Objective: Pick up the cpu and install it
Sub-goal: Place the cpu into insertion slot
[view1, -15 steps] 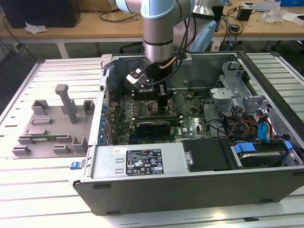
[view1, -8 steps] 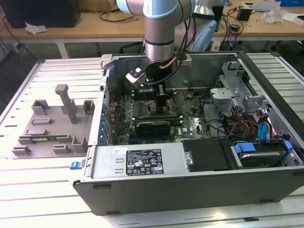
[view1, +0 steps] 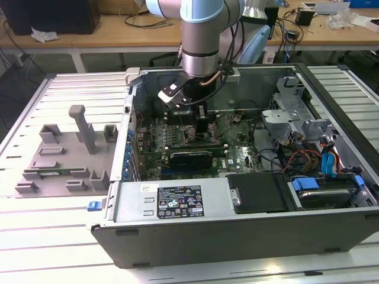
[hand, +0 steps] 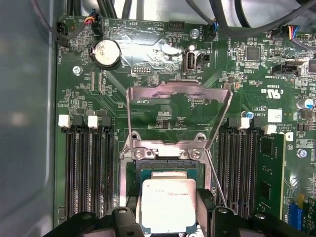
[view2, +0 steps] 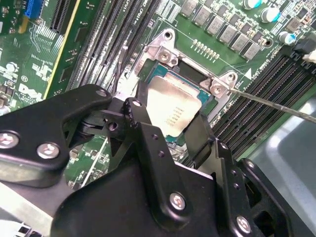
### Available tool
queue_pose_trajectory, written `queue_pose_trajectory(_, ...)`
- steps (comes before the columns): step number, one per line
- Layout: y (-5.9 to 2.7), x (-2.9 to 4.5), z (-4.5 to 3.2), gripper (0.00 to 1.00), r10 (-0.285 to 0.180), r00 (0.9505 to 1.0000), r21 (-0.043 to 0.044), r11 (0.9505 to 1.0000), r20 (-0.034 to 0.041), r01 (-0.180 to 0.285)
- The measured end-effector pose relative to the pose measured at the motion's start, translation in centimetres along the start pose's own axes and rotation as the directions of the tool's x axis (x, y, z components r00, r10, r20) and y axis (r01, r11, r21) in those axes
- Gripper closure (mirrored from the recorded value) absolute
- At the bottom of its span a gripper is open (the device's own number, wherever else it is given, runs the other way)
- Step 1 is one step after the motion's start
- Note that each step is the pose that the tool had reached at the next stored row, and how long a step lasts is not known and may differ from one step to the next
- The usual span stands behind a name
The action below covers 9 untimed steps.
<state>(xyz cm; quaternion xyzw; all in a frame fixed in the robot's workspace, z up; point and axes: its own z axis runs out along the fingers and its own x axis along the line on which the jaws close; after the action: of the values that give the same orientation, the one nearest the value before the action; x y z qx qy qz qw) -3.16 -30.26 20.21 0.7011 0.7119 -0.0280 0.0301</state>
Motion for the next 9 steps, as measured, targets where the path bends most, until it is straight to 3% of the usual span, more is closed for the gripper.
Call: queue_pose_trajectory(9, 0.11, 0.11, 0.01, 0.46, 0.014, 0.9999, 0.0012, 0.9999, 0.0000, -0.014)
